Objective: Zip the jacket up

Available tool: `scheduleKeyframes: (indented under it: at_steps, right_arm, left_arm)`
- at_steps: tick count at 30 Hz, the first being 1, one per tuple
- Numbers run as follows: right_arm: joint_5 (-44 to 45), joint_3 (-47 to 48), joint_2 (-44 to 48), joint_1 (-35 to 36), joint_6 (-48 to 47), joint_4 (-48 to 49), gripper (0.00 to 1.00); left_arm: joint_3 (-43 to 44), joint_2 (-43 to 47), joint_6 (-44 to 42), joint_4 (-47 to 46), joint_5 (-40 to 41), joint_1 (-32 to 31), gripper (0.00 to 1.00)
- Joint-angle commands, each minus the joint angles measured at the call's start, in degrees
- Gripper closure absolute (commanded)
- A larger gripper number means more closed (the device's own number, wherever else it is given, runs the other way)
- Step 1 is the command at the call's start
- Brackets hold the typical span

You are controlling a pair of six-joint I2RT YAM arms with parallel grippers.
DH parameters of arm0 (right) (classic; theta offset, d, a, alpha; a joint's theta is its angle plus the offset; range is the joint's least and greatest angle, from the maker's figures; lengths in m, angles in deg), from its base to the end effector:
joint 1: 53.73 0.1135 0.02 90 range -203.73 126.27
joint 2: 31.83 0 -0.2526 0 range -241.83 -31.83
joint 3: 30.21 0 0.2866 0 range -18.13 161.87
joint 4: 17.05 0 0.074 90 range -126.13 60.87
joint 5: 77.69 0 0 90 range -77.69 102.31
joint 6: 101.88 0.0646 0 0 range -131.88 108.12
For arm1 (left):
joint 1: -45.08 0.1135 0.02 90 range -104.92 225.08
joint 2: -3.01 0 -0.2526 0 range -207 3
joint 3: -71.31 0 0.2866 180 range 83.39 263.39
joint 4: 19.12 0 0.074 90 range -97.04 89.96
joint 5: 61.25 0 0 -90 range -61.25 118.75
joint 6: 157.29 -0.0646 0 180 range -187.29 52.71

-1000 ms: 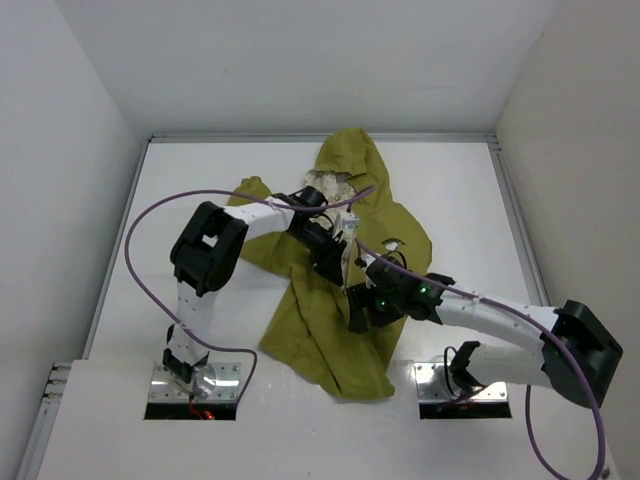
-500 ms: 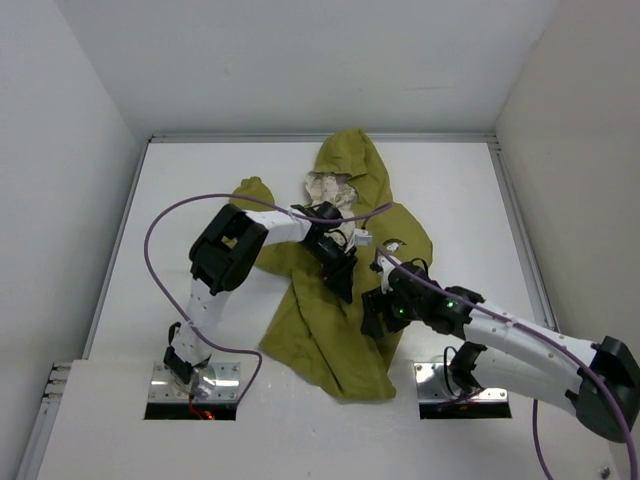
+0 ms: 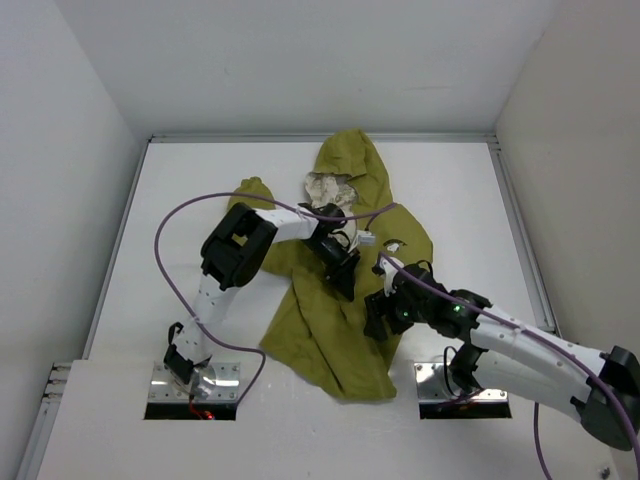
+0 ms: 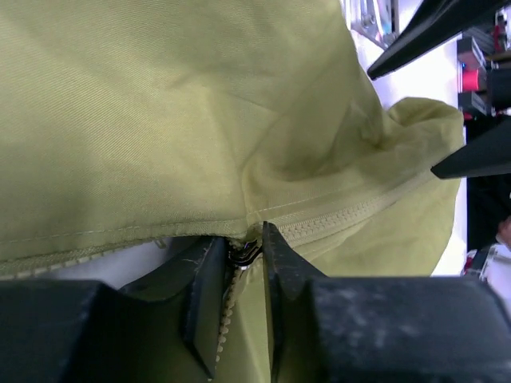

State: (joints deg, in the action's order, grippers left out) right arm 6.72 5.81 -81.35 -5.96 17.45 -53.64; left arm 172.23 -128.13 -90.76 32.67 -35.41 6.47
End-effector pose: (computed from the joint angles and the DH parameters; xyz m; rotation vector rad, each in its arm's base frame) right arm 0.1455 0.1697 0.1327 -0.4571 2.5316 0.6802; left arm 0.3138 -0.3250 0.0583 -1.4584 -2.1995 1.6625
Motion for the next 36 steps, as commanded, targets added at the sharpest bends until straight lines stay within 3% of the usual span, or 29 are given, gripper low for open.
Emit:
scheduleKeyframes:
  at_steps: [1,12,23,26,27,28,30,32,36]
  right_arm:
    - [0.2,-0.1,0.8,0.1,-1.6,0.3,0.29]
    - [2.6,0.0,-4.8,1.0,-4.2,12.7,0.21]
    - [4.2,0.8,-12.8,-0.6,-2.6,26.5,0.23]
    - [2.4,0.3,-14.1,-1.6,-2.7,30.7,0.45]
    - [1.8,0.6,-14.6,-1.9,-2.9,30.8,0.65]
    - [1.3,0.3,-14.6,-1.9,-2.8,31.5,0.74]
    - [0.2,-0.5,-13.3,-2.2,-3.2,32.1,0.92]
    - [-0.5,-2.2,-11.6,-2.5,-3.7,32.6,0.99]
    - [-2.0,-4.1,-7.6,-2.2,-5.8,31.9,1.0]
  left_arm:
    - [3.4,-0.5,-8.2,7.5,-3.6,0.3,0.73]
    - [9.4,2.6,-11.6,17.2,-9.5,3.3,0.81]
    - [15.1,0.0,-24.7,34.5,-16.2,3.3,0.82]
    - [14.3,0.6,-25.2,34.5,-16.7,3.3,0.82]
    - [14.3,0.6,-25.2,34.5,-16.7,3.3,0.82]
    - [14.3,0.6,-25.2,34.5,-16.0,3.3,0.81]
    - [14.3,0.6,-25.8,34.5,-15.3,3.3,0.64]
    - [14.3,0.6,-26.4,34.5,-13.9,3.9,0.49]
    - [14.3,0.0,-26.9,34.5,-13.9,4.4,0.39]
